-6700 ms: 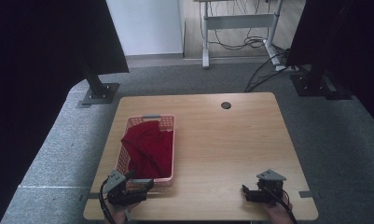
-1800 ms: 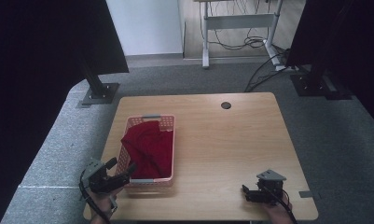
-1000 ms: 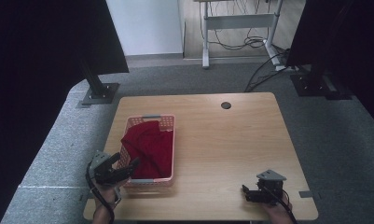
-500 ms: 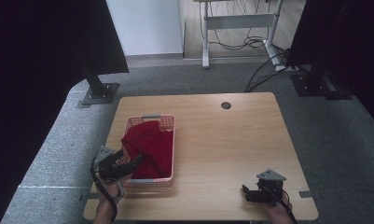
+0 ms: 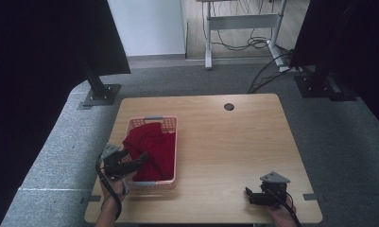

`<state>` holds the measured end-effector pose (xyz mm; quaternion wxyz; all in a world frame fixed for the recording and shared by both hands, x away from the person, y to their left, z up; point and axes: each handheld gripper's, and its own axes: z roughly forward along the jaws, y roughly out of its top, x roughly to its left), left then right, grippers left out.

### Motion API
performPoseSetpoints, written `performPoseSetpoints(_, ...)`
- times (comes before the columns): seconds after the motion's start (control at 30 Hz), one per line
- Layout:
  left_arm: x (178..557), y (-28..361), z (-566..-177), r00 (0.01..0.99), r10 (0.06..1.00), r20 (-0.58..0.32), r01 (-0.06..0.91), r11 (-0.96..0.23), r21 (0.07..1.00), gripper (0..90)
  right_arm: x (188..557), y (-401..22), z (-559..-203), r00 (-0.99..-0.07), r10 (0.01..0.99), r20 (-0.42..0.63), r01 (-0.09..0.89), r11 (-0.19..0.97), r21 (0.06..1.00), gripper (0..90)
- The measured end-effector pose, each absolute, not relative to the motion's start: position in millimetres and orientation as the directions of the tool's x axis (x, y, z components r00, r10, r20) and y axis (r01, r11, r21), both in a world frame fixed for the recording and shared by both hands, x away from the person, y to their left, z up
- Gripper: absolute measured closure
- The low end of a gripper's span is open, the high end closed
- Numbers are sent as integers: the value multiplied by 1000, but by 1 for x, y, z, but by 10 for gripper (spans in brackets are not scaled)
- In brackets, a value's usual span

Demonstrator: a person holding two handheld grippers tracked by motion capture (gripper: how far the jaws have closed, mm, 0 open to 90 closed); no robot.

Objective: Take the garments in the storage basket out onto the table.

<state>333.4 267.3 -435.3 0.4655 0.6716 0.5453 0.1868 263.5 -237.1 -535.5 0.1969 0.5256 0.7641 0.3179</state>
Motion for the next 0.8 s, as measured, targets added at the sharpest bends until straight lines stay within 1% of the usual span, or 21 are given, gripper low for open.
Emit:
performPoseSetpoints(0.5,348,263,-435,325,910,-256,572,26,820,78,264,-237,-535,-370,928,33,678,245,693,32)
performPoseSetpoints(0.8,357,261,-437,315,908,-277,587,43,809,81,264,-237,-535,-370,928,33,678,246,693,32)
